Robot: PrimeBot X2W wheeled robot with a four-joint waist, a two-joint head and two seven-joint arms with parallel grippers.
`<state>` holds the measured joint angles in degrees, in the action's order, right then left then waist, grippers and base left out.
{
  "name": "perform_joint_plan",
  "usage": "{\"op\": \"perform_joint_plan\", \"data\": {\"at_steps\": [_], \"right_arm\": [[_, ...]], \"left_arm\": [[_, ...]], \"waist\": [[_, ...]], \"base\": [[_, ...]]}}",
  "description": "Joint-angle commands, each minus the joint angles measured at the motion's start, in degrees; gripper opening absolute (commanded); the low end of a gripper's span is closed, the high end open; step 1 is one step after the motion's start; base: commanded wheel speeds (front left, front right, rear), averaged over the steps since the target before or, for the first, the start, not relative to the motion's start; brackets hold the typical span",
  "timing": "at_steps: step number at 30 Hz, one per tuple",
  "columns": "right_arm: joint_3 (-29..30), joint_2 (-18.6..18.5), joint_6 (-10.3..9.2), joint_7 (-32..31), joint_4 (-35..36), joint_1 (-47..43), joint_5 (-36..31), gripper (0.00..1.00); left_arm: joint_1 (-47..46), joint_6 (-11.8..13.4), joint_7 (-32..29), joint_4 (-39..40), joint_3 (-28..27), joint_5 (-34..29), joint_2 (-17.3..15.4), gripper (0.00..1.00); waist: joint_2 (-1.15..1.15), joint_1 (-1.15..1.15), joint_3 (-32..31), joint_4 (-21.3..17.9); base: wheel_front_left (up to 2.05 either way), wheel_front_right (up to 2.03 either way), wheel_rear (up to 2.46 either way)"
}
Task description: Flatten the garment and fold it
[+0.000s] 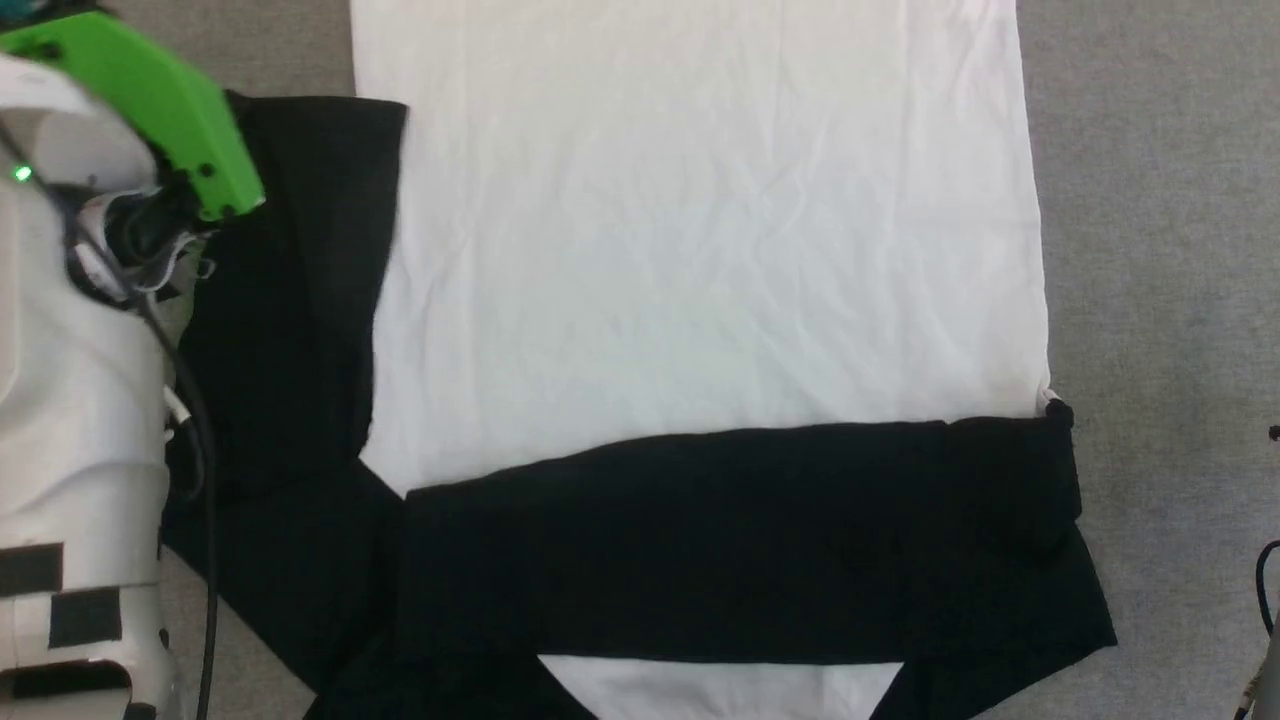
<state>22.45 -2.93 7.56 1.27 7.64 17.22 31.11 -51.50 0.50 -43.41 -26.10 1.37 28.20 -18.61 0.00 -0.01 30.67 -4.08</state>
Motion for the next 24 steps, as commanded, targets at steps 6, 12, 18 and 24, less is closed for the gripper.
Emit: {"op": "perform_joint_plan", "data": {"at_steps": [6, 12, 18, 24], "right_arm": [[0.3, 0.05, -0.08, -0.31, -0.86, -0.18, -0.98, 1.0], [0.5, 0.05, -0.08, -0.82, -1.84, -1.54, -1.13, 1.0], [0.53, 0.05, -0.08, -1.2, -2.86, -2.85, -0.96, 1.0], [0.66, 0.05, -0.08, -1.46, -3.61, -4.29, -0.72, 1.0]], "left_arm": [[4.17, 4.51, 8.36, 0.74, -7.76, 3.12, -0.72, 0.0], [10.64, 7.38, 15.58, 1.92, -15.03, 5.07, -2.05, 0.0], [16.77, 8.34, 21.11, 3.06, -20.81, 6.26, -3.71, 0.0], [20.65, 8.15, 24.23, 5.12, -23.52, 6.72, -4.49, 0.0]], "waist": [[0.0, 0.01, -4.94, 3.6], [0.0, 0.01, -9.73, 6.59], [0.0, 0.01, -14.13, 8.46], [0.0, 0.01, -17.24, 9.86]], "base": [[0.0, 0.0, 0.0], [0.0, 0.0, 0.0], [0.0, 0.0, 0.0], [0.0, 0.0, 0.0]]}}
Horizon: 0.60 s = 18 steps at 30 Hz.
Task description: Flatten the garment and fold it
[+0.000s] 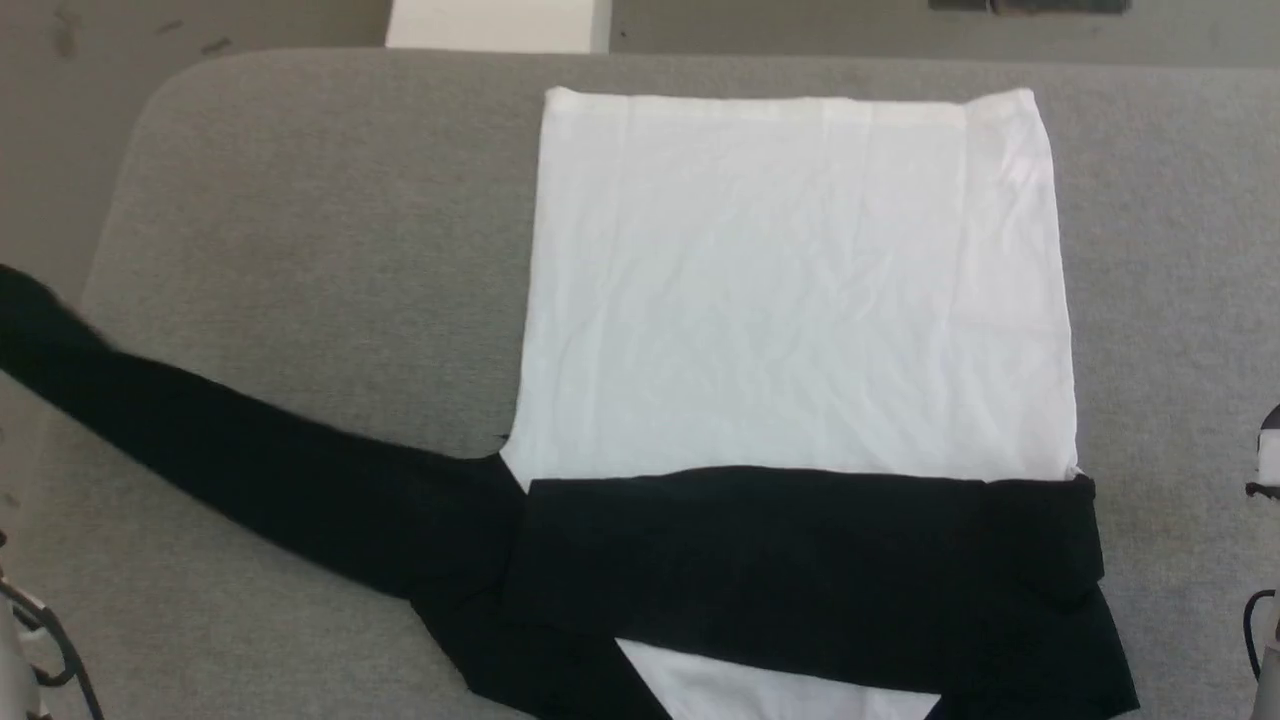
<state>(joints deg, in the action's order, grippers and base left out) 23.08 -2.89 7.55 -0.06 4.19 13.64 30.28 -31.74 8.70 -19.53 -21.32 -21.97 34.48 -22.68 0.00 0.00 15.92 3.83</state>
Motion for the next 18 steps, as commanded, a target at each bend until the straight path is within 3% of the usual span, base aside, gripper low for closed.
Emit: {"op": "perform_joint_plan", "data": {"at_steps": [1, 7, 12, 18], "right_arm": [[-0.03, 0.02, -0.06, -0.16, -0.27, -0.85, 0.19, 1.0], [-0.46, 0.02, -0.06, 0.11, -1.12, -1.76, 0.82, 1.0], [-0.77, 0.02, -0.06, 0.39, -1.82, -2.55, 1.23, 1.0], [-1.65, 0.02, -0.06, 1.06, -3.14, -3.25, 1.99, 1.0]], "left_arm": [[1.43, 0.02, 0.44, 0.65, -0.42, 0.42, -0.58, 0.0], [4.21, -0.2, 0.68, 2.66, -1.07, 0.13, -1.61, 0.0], [4.82, -1.83, 0.44, 5.09, 0.34, 0.22, -1.52, 0.0], [7.68, -4.17, 1.35, 9.75, 4.45, -0.66, 1.42, 0.0]], "waist": [[0.0, 0.0, -2.76, 2.01], [0.0, 0.0, -4.31, 2.07], [0.0, 0.0, -5.31, 1.41], [0.0, 0.0, -6.4, -0.36]], "base": [[0.0, 0.0, 0.0], [0.0, 0.0, 0.0], [0.0, 0.0, 0.0], [0.0, 0.0, 0.0]]}}
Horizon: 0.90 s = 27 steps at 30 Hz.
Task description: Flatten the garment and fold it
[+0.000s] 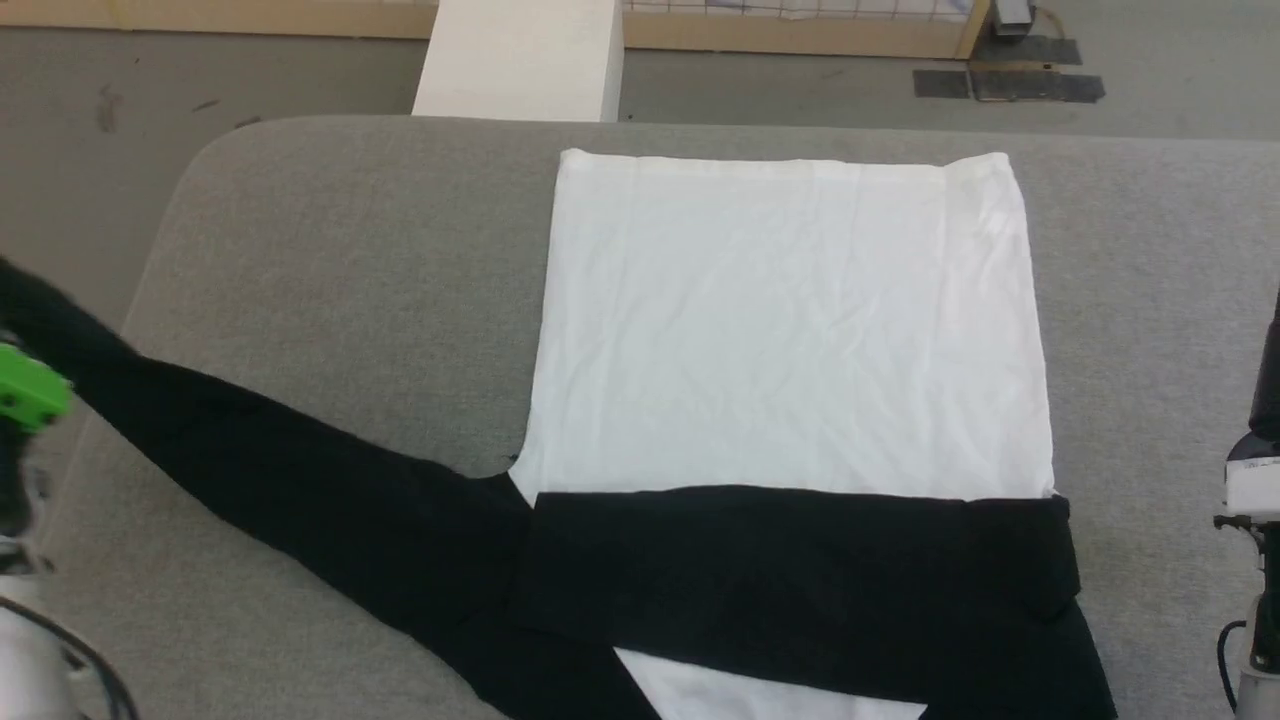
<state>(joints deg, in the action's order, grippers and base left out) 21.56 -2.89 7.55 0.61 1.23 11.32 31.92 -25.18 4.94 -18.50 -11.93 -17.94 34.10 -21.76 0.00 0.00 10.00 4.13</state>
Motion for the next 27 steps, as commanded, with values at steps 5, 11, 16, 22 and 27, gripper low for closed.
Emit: {"op": "perform_joint_plan", "data": {"at_steps": [5, 11, 16, 22, 27], "right_arm": [[-0.5, 0.02, -0.06, 0.97, -0.89, -1.41, 0.74, 1.0], [-0.81, 0.02, -0.06, 1.33, -1.53, -2.07, 1.03, 1.0], [-0.63, 0.02, -0.06, 1.49, -1.65, -2.48, 1.17, 1.0], [-1.33, 0.02, -0.06, 1.87, -1.99, -2.29, 1.64, 1.0], [-2.3, 0.02, -0.06, 2.26, -2.6, -1.76, 2.02, 1.0]], "left_arm": [[4.53, -2.76, 0.0, 5.95, 6.85, -1.28, 5.06, 0.0], [8.98, -4.95, -2.58, 13.68, 19.36, -4.12, 12.17, 0.0], [9.78, -6.47, -4.61, 15.49, 29.01, -4.69, 16.64, 0.0], [6.77, -8.55, -4.87, 11.66, 41.39, -3.43, 18.63, 0.0], [3.63, -9.13, -2.89, 7.38, 52.09, -1.24, 18.85, 0.0]], "waist": [[0.0, 0.0, -1.28, -1.95], [0.0, 0.0, -2.22, -3.29], [0.0, 0.0, -2.13, -3.66], [0.0, 0.0, -1.21, -4.76], [0.0, 0.0, -0.15, -6.38]], "base": [[0.0, 0.0, 0.0], [0.0, 0.0, 0.0], [0.0, 0.0, 0.0], [0.0, 0.0, 0.0], [0.0, 0.0, 0.0]]}}
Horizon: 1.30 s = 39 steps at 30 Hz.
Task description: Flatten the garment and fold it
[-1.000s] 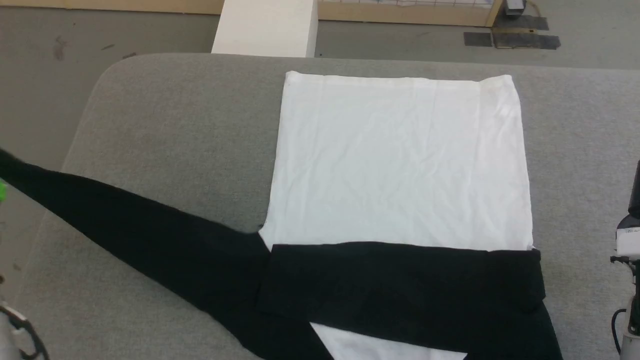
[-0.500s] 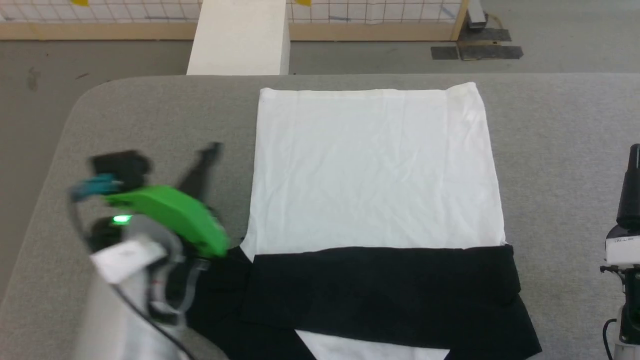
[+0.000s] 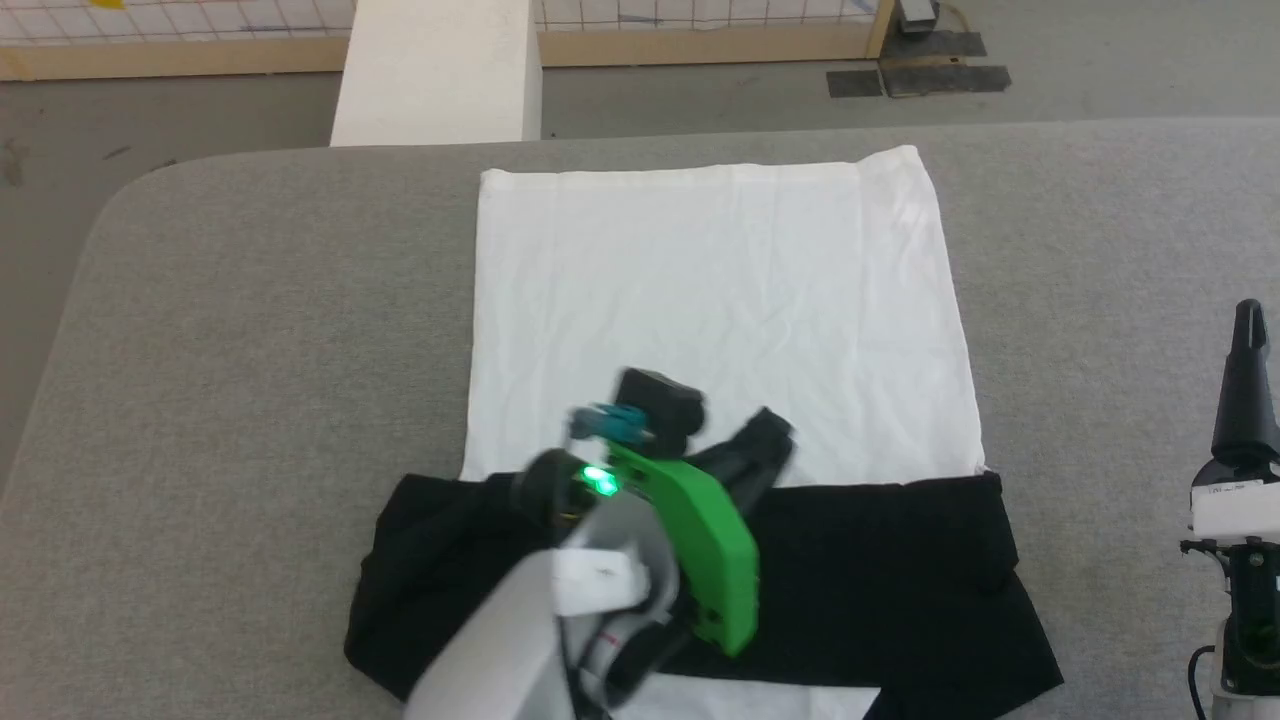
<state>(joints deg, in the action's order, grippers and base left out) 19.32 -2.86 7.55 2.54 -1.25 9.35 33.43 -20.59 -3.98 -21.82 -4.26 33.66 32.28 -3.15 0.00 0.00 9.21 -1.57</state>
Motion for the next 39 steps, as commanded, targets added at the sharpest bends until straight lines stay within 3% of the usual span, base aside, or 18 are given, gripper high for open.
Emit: {"op": "perform_joint_plan", "data": {"at_steps": [1, 10, 16, 17, 18, 25, 30, 39], "right_arm": [[-0.09, -0.02, -0.06, 0.41, -0.22, 0.27, 0.55, 1.0], [-0.21, -0.02, -0.06, 0.92, -0.67, 0.94, 0.68, 1.0], [-0.36, -0.02, -0.06, 1.34, -1.24, 1.18, 0.76, 1.0], [-0.43, -0.02, -0.06, 1.4, -1.33, 1.26, 0.76, 1.0], [-0.43, -0.02, -0.06, 1.45, -1.45, 1.34, 0.74, 1.0], [0.14, -0.02, -0.06, 1.28, -1.77, 1.3, 0.4, 1.0], [0.15, -0.02, -0.06, 0.71, -1.57, 1.25, 0.11, 1.0], [-1.13, -0.02, -0.06, -1.15, -1.91, 1.58, -0.52, 1.0]], "left_arm": [[-1.73, -0.2, 0.93, -1.16, 2.39, 0.66, 0.24, 0.0], [-7.09, -0.14, 4.79, -9.88, 18.79, 7.25, 0.26, 0.0], [-8.78, 0.45, 4.7, -14.31, 25.56, 12.29, 0.26, 0.0], [-9.04, 0.77, 4.65, -14.65, 26.07, 13.15, 0.26, 0.38], [-9.5, 1.0, 4.8, -14.93, 26.64, 13.95, 0.26, 1.0], [-12.18, 1.7, 5.63, -12.39, 24.55, 23.49, 0.27, 1.0], [-15.97, 3.54, 10.78, -10.22, 16.92, 26.74, -0.31, 1.0], [-17.06, 9.4, 28.27, -11.59, 1.87, 22.07, -10.8, 1.0]], "waist": [[0.0, 0.0, 0.81, -0.87], [0.0, 0.0, 2.87, -2.6], [0.0, 0.0, 3.41, -2.73], [0.0, 0.0, 3.46, -2.77], [0.0, 0.0, 3.46, -2.7], [0.0, 0.0, 2.85, -1.25], [0.0, 0.0, 2.11, -0.13], [0.0, 0.0, 0.82, 0.32]], "base": [[0.0, 0.0, 0.0], [0.0, 0.0, 0.0], [0.0, 0.0, 0.0], [0.0, 0.0, 0.0], [0.0, 0.0, 0.0], [0.0, 0.0, 0.0], [0.0, 0.0, 0.0], [0.0, 0.0, 0.0]]}}
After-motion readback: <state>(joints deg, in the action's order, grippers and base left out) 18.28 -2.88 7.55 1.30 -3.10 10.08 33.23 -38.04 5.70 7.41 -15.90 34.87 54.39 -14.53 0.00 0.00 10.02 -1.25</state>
